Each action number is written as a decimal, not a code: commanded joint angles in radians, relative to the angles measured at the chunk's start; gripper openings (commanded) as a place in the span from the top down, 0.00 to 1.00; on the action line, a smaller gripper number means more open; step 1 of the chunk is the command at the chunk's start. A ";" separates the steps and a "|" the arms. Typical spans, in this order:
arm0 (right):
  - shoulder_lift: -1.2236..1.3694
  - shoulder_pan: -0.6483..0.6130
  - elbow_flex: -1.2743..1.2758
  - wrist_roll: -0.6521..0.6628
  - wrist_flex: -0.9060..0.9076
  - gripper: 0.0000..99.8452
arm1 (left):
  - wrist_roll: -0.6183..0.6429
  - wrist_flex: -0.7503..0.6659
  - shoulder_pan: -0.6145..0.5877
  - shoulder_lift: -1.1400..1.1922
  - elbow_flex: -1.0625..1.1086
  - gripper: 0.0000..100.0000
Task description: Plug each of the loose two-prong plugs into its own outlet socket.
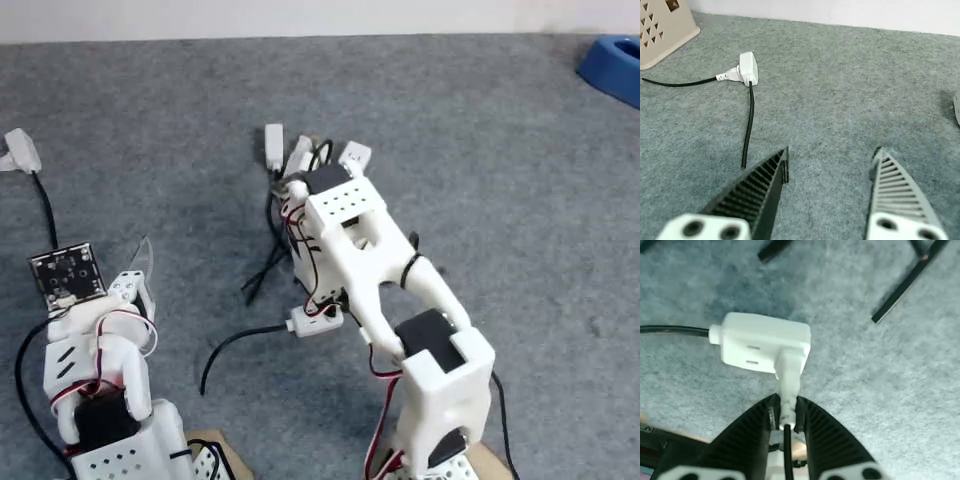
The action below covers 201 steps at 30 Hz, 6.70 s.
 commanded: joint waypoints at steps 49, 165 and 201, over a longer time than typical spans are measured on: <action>-0.676 0.539 0.054 0.011 0.007 0.52 | -0.207 0.146 0.340 0.002 -0.051 0.73; -1.219 0.947 1.443 0.252 -0.908 0.52 | -0.563 0.896 0.262 2.359 -2.410 0.79; -1.227 0.937 1.463 0.255 -0.909 0.52 | -0.614 0.089 0.797 3.037 -2.721 0.79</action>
